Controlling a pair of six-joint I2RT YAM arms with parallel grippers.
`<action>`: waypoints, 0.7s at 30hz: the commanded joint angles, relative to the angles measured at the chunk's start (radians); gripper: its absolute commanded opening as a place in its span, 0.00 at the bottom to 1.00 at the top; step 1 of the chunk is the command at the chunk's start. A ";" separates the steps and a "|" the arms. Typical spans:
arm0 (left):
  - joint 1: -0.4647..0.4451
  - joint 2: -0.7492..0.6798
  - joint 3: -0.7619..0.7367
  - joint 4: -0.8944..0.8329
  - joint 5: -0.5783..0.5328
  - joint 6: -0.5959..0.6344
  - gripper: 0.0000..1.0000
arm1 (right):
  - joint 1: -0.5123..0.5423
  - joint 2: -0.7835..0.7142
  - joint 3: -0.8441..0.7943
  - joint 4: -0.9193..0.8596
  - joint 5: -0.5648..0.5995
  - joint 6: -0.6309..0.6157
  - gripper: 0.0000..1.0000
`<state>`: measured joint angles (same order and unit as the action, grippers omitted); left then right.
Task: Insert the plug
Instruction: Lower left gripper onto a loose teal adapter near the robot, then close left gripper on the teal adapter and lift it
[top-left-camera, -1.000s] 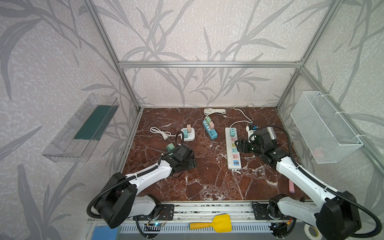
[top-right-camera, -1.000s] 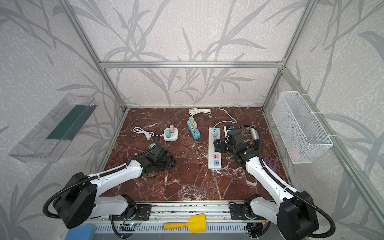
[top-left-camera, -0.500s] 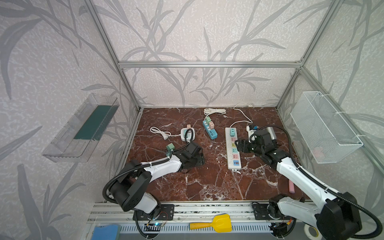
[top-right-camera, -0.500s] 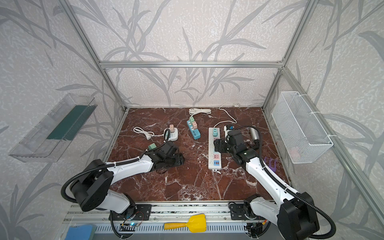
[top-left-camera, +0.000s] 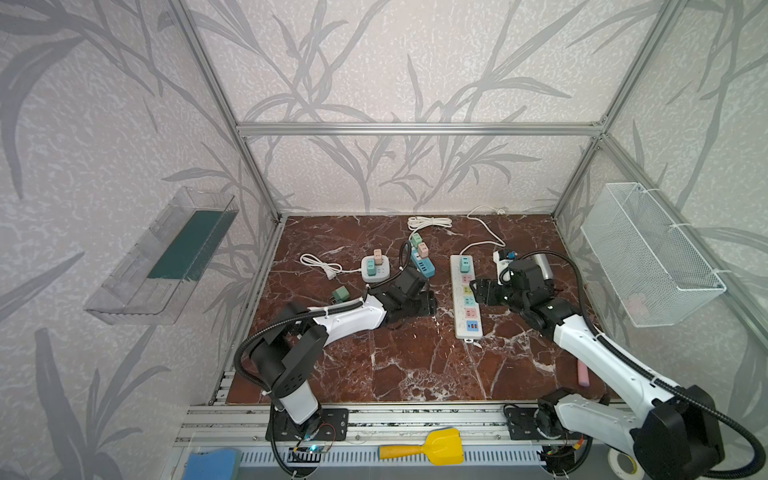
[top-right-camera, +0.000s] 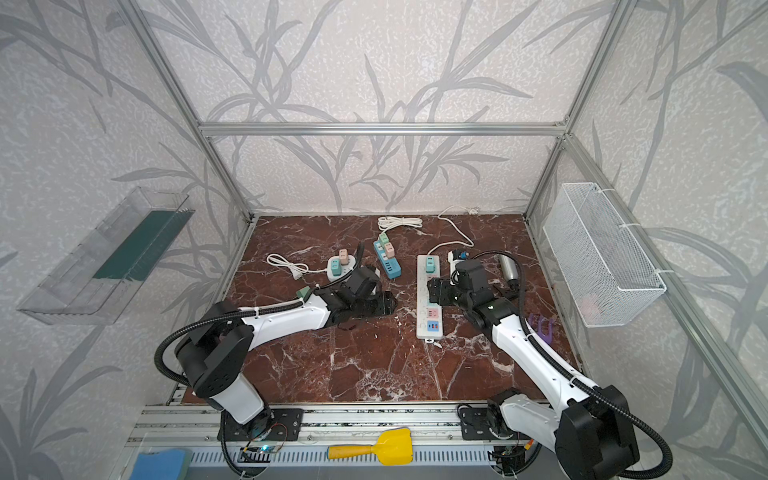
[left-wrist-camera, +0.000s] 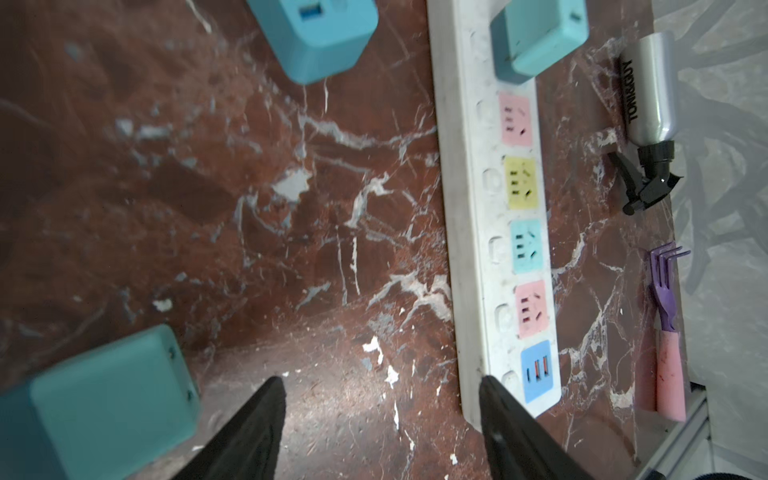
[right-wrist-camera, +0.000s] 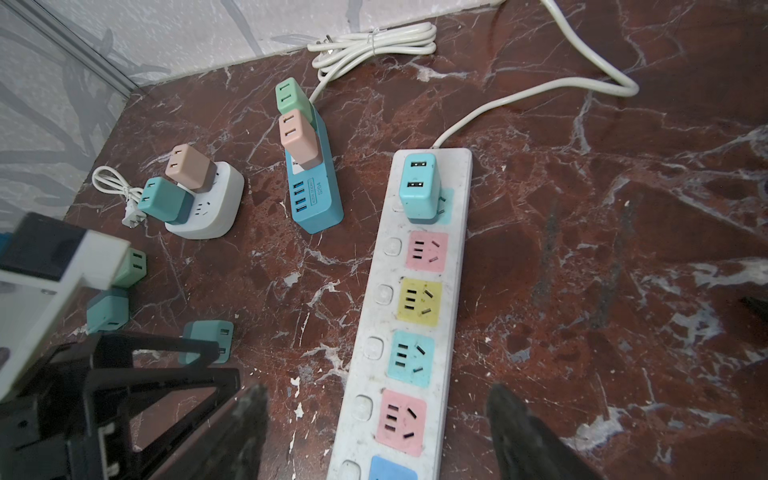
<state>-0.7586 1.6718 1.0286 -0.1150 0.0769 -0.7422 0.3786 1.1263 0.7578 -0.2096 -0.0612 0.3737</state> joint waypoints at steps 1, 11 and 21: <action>0.026 -0.039 0.059 -0.156 -0.141 0.133 0.77 | 0.000 -0.020 -0.005 0.016 0.001 -0.003 0.82; 0.197 0.085 0.136 -0.297 0.136 0.263 0.78 | 0.000 -0.017 -0.003 0.013 0.002 -0.005 0.83; 0.189 0.108 0.073 -0.263 0.169 0.212 0.74 | 0.000 -0.016 0.000 0.013 -0.022 -0.008 0.83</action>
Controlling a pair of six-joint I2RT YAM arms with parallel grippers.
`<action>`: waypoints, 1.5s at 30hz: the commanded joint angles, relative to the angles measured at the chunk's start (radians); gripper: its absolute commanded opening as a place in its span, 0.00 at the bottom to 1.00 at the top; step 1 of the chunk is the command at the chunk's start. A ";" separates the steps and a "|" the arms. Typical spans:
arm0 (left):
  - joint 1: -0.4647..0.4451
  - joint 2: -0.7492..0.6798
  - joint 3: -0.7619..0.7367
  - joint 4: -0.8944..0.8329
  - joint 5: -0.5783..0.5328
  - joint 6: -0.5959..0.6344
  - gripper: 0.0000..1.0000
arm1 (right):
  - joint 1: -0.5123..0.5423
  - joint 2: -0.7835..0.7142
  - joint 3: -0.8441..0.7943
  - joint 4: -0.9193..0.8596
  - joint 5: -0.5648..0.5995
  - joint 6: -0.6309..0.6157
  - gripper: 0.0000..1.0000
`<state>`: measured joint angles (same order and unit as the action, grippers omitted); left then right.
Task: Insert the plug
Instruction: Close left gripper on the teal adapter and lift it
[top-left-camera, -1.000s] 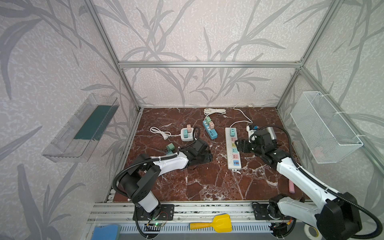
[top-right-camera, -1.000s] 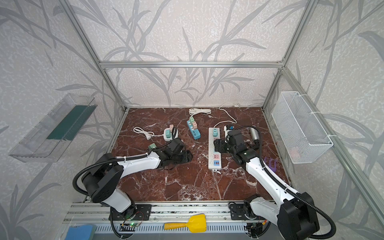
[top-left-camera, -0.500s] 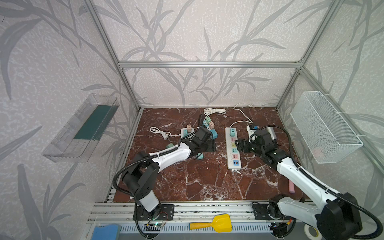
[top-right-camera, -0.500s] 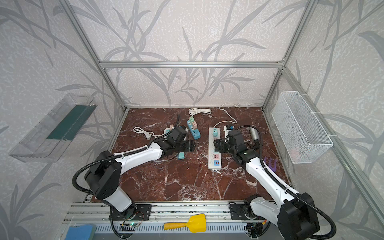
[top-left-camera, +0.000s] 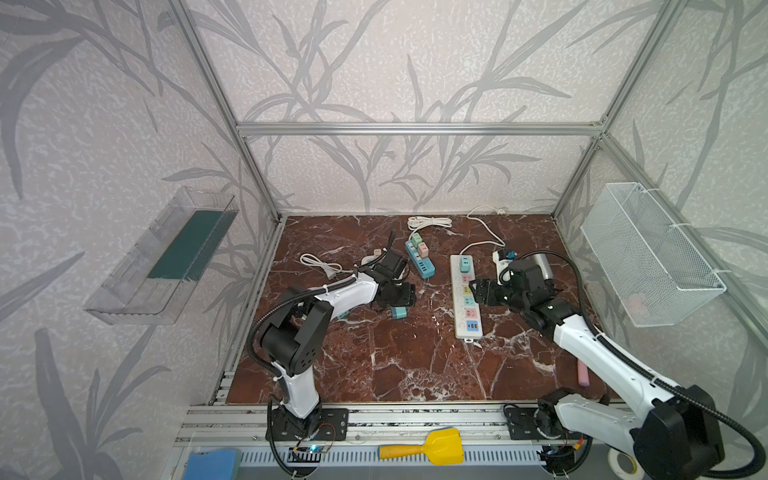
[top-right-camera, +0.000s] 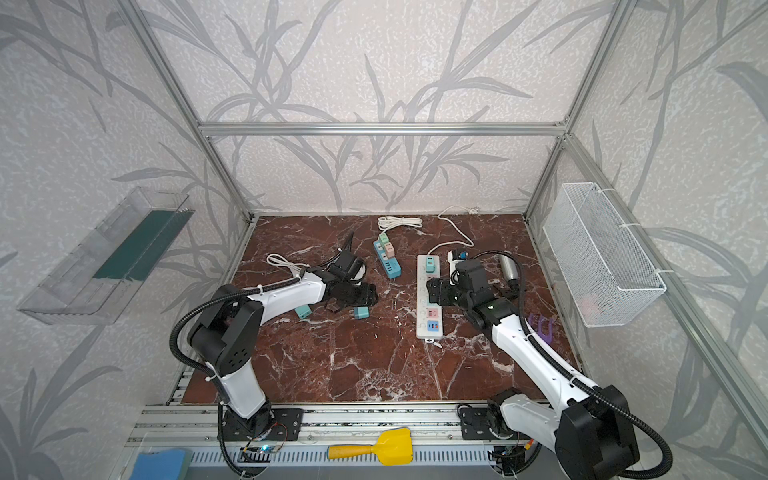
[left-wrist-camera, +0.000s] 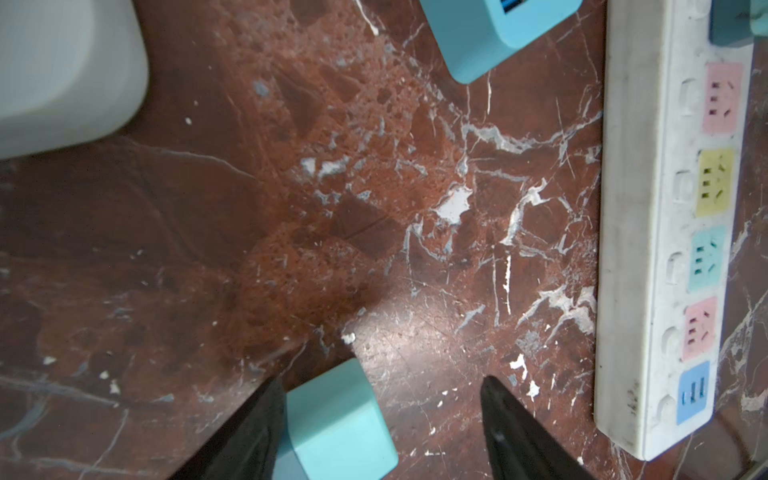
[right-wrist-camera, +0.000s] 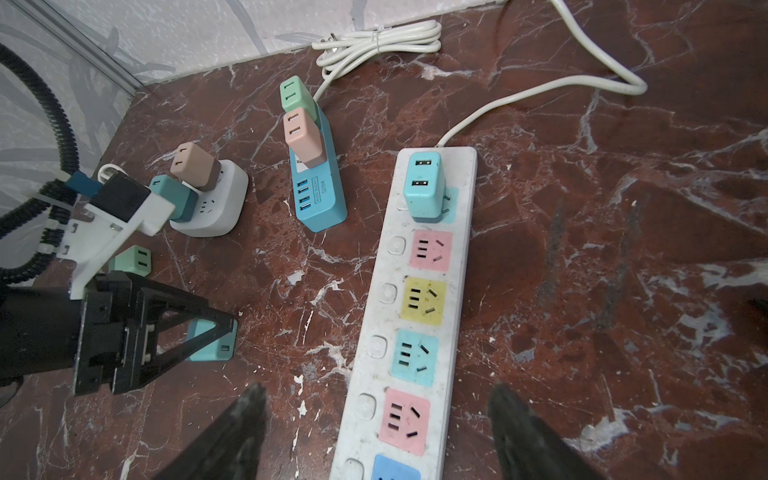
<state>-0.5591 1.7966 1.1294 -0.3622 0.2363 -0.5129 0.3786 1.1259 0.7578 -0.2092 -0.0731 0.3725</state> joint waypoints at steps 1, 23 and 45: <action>-0.019 -0.028 -0.035 -0.023 -0.005 -0.033 0.74 | 0.000 -0.015 0.001 0.011 -0.008 -0.006 0.83; -0.197 -0.002 0.042 -0.228 -0.294 -0.145 0.72 | 0.000 -0.023 0.002 0.007 -0.018 -0.005 0.83; -0.207 0.021 0.019 -0.250 -0.340 -0.116 0.53 | 0.000 -0.027 0.004 0.003 -0.022 -0.006 0.82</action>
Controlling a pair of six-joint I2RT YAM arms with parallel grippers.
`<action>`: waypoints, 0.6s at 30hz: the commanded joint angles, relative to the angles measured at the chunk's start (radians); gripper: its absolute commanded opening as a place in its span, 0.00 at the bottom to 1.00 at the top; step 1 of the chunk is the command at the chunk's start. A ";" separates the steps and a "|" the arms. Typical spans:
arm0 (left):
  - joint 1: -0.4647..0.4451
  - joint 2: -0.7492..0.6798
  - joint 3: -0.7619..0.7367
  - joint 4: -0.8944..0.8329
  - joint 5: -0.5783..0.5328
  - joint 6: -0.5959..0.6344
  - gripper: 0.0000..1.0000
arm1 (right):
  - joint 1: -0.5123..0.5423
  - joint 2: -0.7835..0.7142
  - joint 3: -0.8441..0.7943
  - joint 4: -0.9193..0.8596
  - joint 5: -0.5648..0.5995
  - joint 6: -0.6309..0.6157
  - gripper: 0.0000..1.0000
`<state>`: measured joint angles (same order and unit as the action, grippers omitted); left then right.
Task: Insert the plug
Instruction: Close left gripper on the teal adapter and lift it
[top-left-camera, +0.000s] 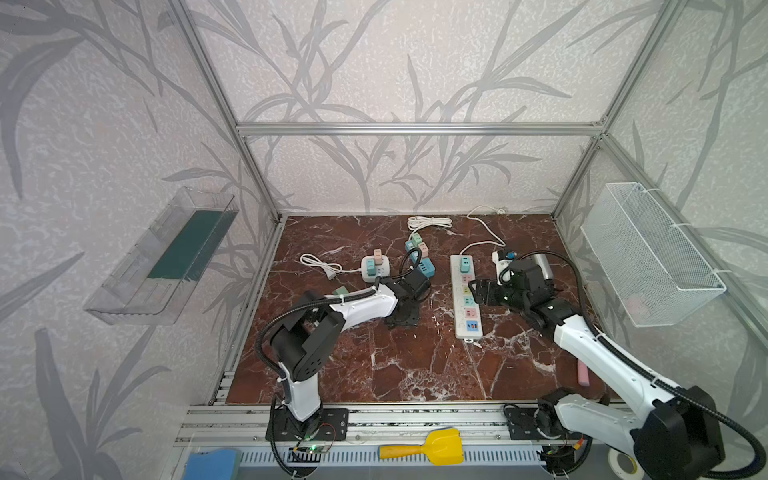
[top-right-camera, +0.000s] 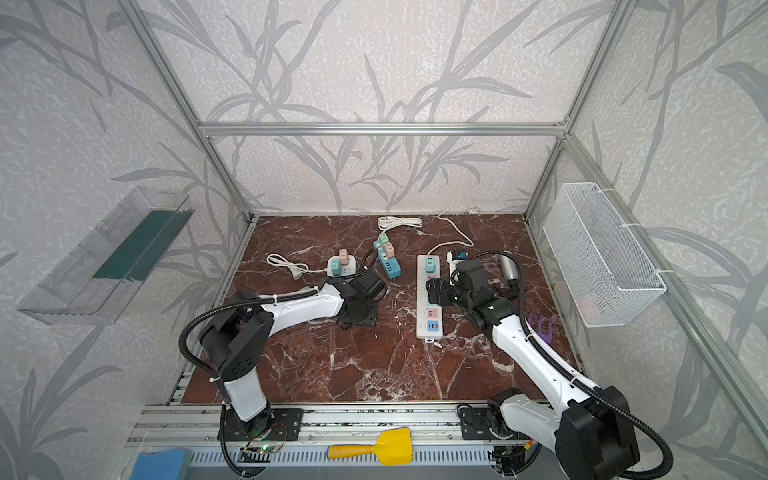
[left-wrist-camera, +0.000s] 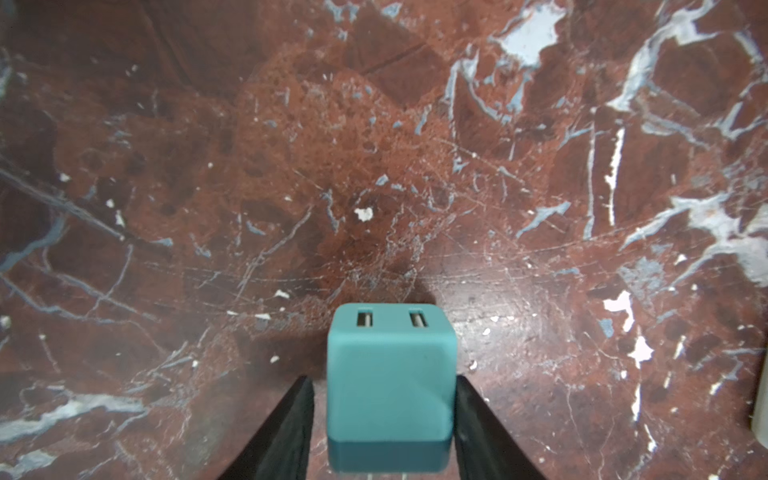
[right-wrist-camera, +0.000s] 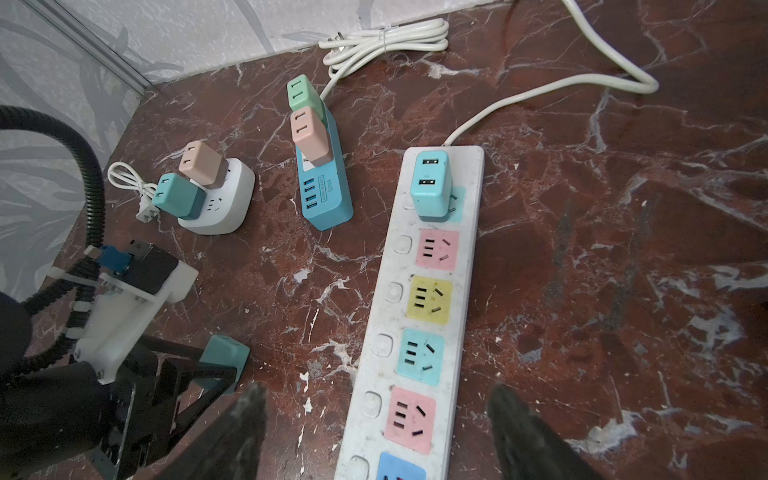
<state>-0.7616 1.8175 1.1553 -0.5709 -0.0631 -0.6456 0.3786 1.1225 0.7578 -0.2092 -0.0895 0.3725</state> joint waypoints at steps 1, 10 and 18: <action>-0.005 0.001 -0.002 -0.047 -0.042 0.025 0.53 | 0.000 -0.024 0.004 0.002 -0.007 -0.005 0.83; -0.002 0.063 0.073 -0.119 -0.037 0.083 0.55 | 0.000 -0.027 0.005 -0.001 -0.004 -0.005 0.82; -0.005 0.092 0.067 -0.123 0.006 0.082 0.51 | 0.000 -0.025 0.006 -0.002 -0.006 -0.004 0.82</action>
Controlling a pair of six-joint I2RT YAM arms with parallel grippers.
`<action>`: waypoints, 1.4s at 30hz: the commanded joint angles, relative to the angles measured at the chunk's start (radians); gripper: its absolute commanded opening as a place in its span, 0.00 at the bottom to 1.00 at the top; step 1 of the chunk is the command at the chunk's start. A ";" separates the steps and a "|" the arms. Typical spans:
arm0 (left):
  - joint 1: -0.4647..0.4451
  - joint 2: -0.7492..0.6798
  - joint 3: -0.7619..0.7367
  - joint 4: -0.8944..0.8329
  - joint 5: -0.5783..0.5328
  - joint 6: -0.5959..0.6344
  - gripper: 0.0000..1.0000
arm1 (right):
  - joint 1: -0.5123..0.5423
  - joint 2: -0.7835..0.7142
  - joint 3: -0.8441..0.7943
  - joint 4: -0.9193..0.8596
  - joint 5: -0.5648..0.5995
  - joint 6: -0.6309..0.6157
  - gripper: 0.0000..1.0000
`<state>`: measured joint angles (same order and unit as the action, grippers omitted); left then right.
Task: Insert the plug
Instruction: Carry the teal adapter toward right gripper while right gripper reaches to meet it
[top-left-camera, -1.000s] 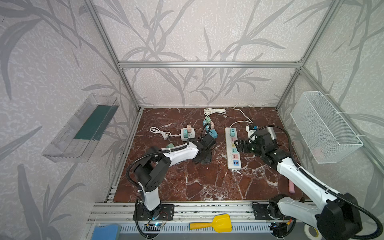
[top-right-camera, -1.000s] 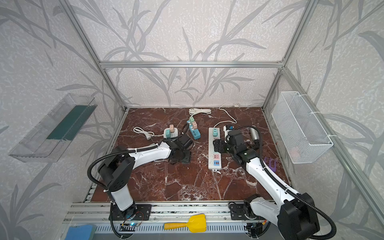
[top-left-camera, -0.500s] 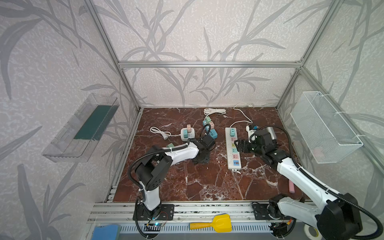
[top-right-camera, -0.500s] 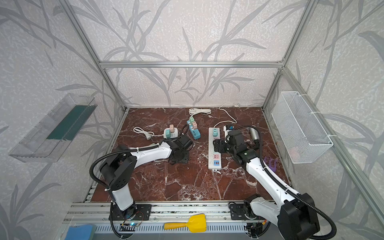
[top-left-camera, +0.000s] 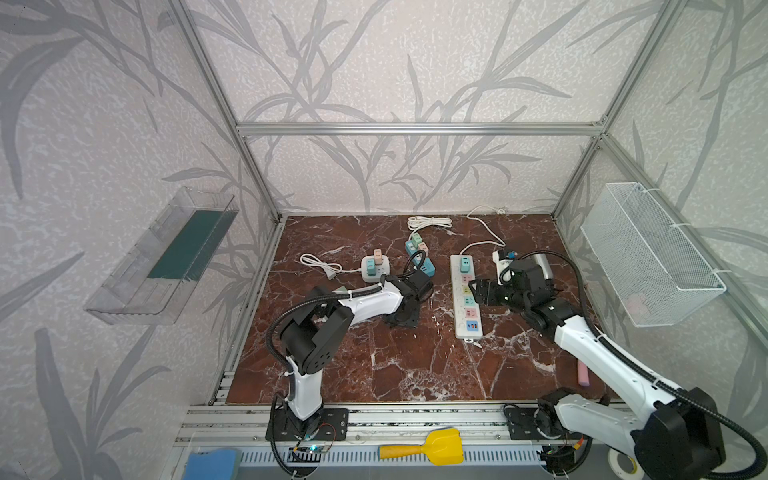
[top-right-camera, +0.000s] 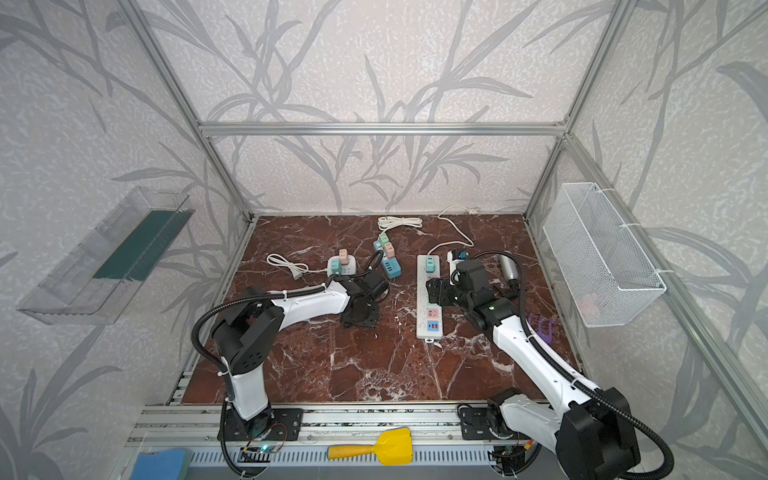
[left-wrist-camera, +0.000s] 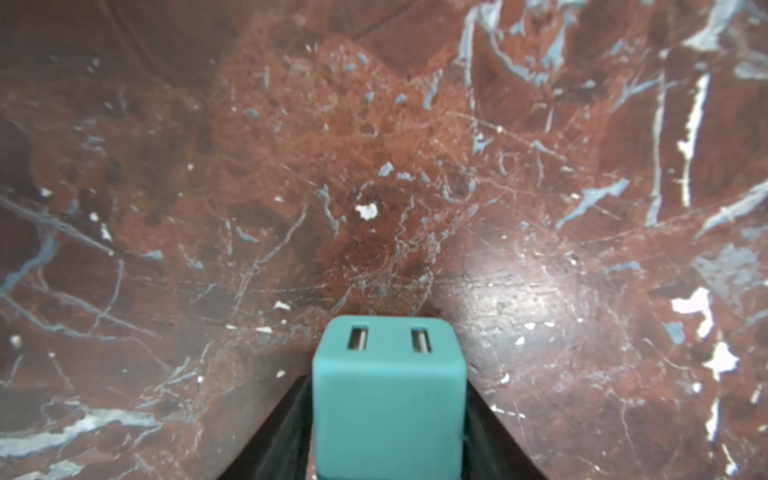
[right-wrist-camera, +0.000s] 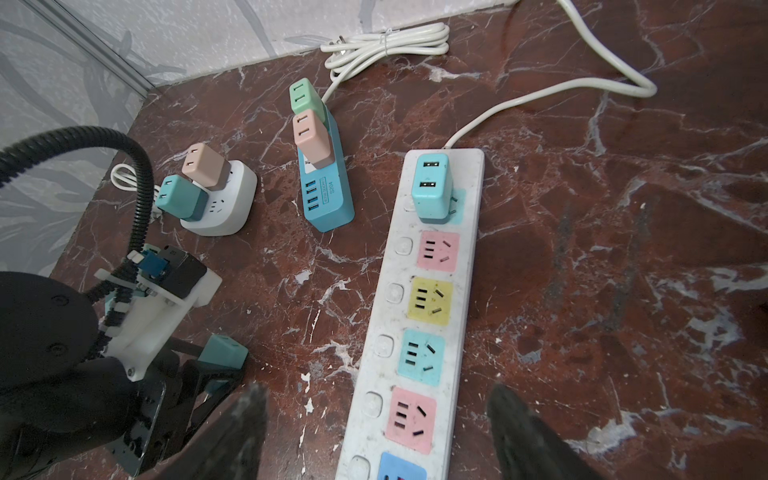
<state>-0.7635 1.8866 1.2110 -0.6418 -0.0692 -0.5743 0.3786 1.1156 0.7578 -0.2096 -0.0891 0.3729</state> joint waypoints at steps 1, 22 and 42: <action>-0.002 0.024 0.013 -0.056 0.012 0.016 0.48 | 0.000 -0.021 0.005 -0.001 -0.005 -0.005 0.82; -0.011 -0.492 -0.276 0.738 0.016 0.693 0.00 | 0.014 -0.034 0.118 -0.098 -0.064 -0.050 0.66; -0.032 -0.583 -0.600 1.324 0.281 1.006 0.00 | 0.281 0.127 0.433 -0.340 -0.202 -0.188 0.64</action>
<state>-0.7856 1.3296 0.5846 0.6598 0.1856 0.3817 0.6312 1.2064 1.1416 -0.4862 -0.2745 0.2279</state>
